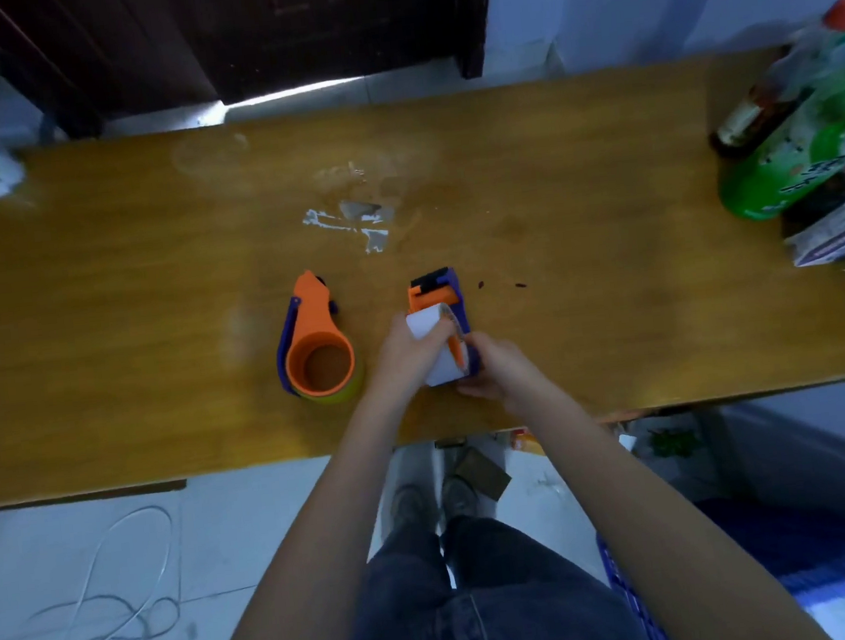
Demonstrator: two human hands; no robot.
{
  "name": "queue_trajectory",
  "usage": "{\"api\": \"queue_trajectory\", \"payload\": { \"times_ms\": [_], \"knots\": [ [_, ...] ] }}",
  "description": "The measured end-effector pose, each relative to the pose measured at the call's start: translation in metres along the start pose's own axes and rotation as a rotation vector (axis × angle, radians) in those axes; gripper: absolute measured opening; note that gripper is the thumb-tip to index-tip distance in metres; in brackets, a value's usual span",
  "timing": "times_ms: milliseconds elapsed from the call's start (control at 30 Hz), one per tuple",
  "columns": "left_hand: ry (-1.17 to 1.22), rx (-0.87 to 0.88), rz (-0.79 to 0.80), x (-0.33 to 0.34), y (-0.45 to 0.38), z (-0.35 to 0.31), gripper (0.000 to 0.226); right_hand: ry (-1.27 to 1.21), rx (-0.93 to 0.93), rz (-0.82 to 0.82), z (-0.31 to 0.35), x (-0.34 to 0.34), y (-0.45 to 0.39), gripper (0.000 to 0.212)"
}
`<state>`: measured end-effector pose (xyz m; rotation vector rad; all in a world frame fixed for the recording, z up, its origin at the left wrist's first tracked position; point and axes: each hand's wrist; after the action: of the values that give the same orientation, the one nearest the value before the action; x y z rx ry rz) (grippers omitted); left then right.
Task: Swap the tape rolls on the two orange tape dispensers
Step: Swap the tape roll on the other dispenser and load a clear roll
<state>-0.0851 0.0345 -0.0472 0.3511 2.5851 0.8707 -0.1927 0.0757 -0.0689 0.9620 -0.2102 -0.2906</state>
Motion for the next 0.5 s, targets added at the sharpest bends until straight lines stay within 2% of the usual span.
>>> {"api": "queue_trajectory", "payload": {
  "times_ms": [67, 167, 233, 333, 433, 500],
  "knots": [
    [0.195, -0.08, 0.054, -0.009, 0.0, -0.001, 0.028, -0.045, -0.068, 0.011, 0.002, -0.003, 0.003, 0.014],
    [0.594, -0.122, 0.257, -0.027, 0.001, 0.006, 0.039, -0.124, -0.167, 0.089, 0.007, -0.009, 0.015, 0.014],
    [0.701, -0.08, 0.351, -0.035, 0.002, 0.013, 0.044, -0.143, -0.241, 0.149, 0.01, -0.012, 0.022, 0.023],
    [0.72, -0.002, 0.404, -0.045, 0.003, 0.015, 0.05, -0.129, -0.332, 0.186, 0.016, -0.013, 0.032, 0.029],
    [0.619, 0.078, 0.415, -0.053, 0.007, 0.012, 0.04, -0.134, -0.36, 0.186, 0.019, -0.013, 0.038, 0.041],
    [0.495, 0.11, 0.353, -0.057, 0.008, 0.011, 0.055, -0.135, -0.375, 0.177, 0.02, -0.012, 0.039, 0.041]
  ]
}}
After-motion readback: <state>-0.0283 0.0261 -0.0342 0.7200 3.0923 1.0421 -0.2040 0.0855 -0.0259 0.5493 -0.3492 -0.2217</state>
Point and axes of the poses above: each hand's wrist, its own y-axis away from the middle knuckle, its own x-axis out of the palm, z = x × y
